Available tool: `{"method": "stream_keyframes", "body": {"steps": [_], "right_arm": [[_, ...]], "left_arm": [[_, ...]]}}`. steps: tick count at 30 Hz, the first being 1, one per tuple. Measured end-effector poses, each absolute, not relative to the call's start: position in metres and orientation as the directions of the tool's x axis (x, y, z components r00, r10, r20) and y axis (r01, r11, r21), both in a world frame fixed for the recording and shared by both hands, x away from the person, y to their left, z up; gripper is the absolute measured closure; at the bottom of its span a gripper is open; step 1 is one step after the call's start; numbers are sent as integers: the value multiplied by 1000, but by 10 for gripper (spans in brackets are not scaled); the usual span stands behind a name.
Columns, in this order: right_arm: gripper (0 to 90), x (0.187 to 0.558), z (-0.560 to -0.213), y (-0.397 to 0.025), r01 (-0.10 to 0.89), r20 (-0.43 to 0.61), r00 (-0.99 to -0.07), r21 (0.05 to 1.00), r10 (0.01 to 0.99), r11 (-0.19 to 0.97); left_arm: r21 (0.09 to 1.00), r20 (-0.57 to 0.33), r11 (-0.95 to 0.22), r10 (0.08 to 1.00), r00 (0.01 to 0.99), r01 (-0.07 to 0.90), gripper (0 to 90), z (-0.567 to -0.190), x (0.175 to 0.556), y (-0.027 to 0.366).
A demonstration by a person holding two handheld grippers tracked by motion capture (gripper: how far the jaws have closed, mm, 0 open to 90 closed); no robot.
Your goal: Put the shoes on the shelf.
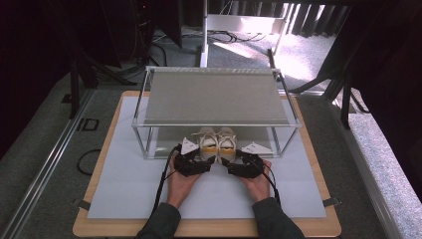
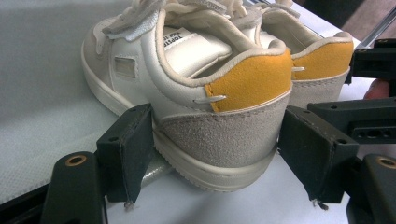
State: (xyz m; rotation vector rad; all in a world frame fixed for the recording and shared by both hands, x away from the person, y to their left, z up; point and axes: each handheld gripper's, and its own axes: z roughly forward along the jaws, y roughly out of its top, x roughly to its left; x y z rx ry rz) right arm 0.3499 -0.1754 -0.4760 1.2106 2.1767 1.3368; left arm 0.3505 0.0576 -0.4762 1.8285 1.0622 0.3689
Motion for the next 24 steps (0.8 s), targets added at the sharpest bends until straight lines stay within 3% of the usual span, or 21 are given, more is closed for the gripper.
{"method": "stream_keyframes", "body": {"steps": [24], "right_arm": [[313, 379, -471, -173, 481, 123, -576, 850, 808, 214]], "left_arm": [[856, -167, -157, 817, 551, 492, 305, -469, 379, 52]]}}
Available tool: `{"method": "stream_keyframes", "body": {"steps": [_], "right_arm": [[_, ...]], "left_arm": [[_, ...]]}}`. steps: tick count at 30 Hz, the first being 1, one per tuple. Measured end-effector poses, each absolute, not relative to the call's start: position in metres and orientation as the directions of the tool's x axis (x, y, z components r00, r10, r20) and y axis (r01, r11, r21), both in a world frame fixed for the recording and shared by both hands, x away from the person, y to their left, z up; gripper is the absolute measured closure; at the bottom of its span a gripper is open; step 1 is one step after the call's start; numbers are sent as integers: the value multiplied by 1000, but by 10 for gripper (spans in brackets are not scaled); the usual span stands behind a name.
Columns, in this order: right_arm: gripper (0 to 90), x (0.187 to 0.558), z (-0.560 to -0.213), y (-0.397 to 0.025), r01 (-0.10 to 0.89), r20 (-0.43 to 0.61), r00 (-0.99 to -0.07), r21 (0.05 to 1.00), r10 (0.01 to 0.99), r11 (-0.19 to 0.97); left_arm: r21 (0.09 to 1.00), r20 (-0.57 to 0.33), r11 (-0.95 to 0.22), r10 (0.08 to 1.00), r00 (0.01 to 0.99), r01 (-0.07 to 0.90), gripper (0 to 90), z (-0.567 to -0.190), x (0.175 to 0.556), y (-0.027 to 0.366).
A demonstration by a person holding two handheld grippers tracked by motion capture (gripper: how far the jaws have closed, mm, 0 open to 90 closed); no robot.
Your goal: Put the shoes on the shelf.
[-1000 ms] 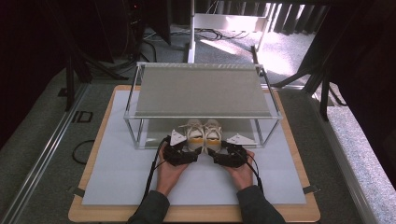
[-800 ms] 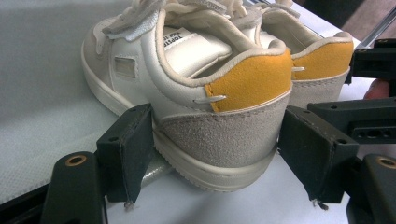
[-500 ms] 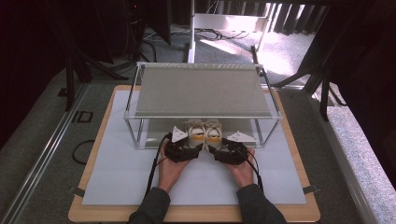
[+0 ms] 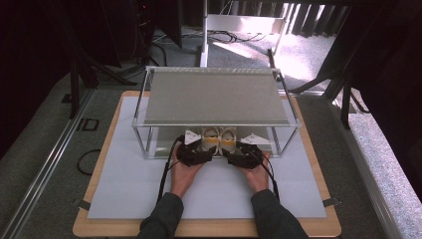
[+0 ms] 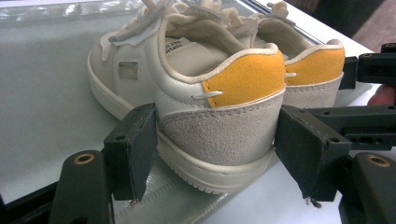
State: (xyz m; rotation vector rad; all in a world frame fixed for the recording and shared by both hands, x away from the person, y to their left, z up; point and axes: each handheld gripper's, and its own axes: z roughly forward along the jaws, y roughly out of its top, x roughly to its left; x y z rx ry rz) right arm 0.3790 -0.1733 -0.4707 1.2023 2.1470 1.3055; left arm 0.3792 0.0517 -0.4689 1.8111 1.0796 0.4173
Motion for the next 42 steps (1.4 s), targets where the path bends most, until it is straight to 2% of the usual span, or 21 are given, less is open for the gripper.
{"method": "stream_keyframes", "body": {"steps": [26, 42], "right_arm": [[320, 390, -479, -166, 473, 58, -566, 840, 823, 266], [305, 383, -475, -169, 450, 44, -572, 852, 819, 268]], "left_arm": [[841, -172, -179, 806, 567, 510, 318, -479, 393, 56], [840, -150, -186, 822, 549, 509, 258, -479, 383, 57]]}}
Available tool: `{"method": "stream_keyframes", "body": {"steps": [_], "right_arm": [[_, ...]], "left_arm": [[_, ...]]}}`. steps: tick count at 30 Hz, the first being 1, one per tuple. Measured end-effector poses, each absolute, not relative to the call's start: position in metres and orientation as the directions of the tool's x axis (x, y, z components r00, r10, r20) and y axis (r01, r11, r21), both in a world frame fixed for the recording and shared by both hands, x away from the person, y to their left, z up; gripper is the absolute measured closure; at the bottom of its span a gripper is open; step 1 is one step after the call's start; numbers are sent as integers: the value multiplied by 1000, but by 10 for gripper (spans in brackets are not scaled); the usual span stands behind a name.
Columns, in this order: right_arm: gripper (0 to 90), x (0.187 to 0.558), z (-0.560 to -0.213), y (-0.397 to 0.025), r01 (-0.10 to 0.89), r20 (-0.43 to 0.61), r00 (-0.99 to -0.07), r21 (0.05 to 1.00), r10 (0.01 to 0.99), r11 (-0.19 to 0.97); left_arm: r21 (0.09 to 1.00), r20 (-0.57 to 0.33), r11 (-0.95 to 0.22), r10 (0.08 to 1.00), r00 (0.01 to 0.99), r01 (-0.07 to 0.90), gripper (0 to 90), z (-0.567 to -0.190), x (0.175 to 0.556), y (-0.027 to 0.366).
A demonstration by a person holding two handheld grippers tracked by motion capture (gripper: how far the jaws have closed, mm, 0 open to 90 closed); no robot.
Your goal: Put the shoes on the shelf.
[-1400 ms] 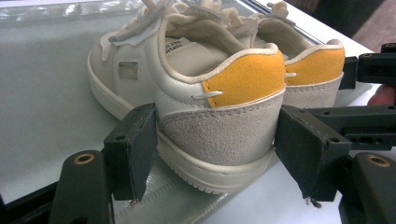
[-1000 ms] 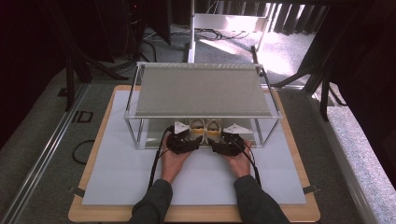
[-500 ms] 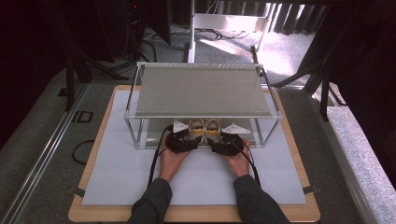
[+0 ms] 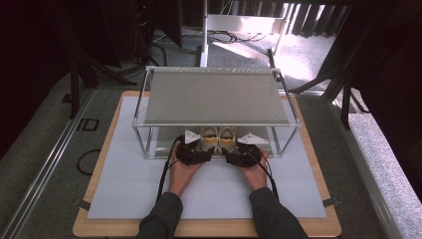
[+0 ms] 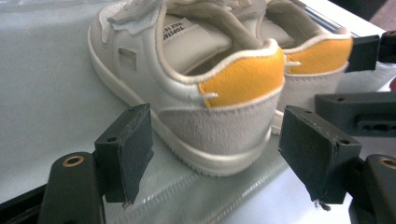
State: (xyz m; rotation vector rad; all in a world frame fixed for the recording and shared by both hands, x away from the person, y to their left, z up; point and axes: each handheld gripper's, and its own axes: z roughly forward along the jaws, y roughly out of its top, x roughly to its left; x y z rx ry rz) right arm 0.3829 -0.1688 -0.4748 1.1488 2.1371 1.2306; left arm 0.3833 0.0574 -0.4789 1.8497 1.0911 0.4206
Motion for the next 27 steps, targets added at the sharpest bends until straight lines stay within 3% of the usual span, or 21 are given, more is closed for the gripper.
{"method": "stream_keyframes", "body": {"steps": [9, 17, 27], "right_arm": [[319, 358, -464, -181, 427, 16, -581, 858, 814, 287], [319, 340, -464, -197, 435, 1, -582, 846, 813, 310], [325, 322, -466, -233, 452, -4, -534, 844, 845, 290]], "left_arm": [[852, -128, -211, 804, 581, 479, 259, -472, 353, 75], [848, -168, -178, 803, 572, 499, 261, -472, 340, 93], [834, -125, -221, 816, 564, 505, 261, -477, 313, 123]]}}
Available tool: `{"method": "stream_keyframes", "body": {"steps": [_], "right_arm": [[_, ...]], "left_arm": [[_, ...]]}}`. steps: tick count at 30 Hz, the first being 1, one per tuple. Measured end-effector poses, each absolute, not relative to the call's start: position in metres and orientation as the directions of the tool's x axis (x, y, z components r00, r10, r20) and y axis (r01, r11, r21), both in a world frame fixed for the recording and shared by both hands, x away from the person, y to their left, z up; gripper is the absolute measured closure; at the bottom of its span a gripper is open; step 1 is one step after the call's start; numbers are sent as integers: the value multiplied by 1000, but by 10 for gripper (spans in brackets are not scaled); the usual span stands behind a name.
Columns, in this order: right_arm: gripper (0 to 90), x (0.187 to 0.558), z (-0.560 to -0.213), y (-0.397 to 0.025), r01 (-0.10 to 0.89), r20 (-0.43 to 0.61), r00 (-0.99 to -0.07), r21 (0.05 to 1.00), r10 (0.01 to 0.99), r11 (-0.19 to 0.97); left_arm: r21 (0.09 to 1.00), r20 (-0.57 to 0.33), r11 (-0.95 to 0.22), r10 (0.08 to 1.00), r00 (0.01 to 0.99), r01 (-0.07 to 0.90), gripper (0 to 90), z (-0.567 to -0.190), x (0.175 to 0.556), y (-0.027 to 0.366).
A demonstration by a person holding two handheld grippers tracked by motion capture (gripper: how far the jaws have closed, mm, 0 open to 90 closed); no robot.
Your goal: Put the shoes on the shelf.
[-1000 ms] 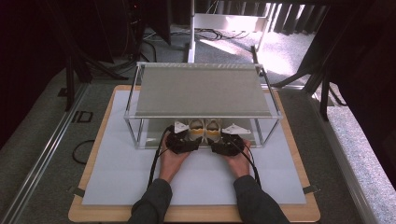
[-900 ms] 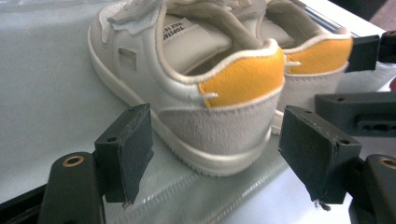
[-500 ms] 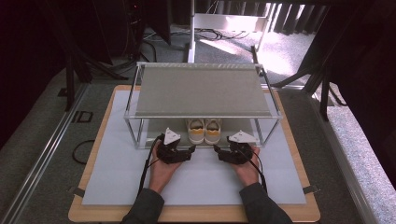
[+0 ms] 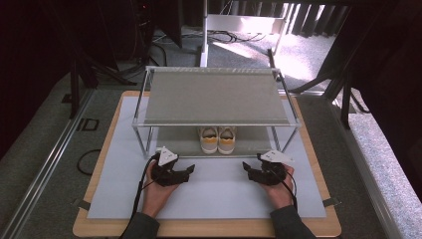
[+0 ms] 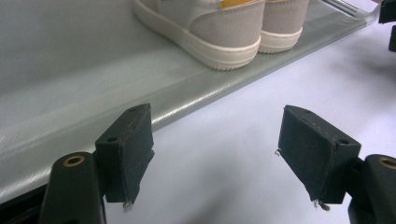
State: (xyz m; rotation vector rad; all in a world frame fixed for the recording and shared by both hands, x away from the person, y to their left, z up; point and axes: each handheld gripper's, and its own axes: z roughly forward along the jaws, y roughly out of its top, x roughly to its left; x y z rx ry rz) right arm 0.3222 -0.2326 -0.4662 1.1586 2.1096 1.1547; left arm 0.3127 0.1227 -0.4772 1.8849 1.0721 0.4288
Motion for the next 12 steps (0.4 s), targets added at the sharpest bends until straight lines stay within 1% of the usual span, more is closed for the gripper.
{"method": "stream_keyframes", "body": {"steps": [8, 11, 12], "right_arm": [[327, 317, -470, -244, 467, 25, -510, 848, 860, 251], [327, 315, -472, -245, 467, 28, -512, 848, 858, 251], [327, 314, -472, -245, 469, 26, -512, 846, 859, 254]], "left_arm": [[825, -95, -246, 827, 554, 509, 261, -482, 307, 126], [822, -92, -252, 826, 556, 510, 261, -483, 306, 125], [820, -78, -263, 829, 554, 508, 261, -484, 305, 126]]}}
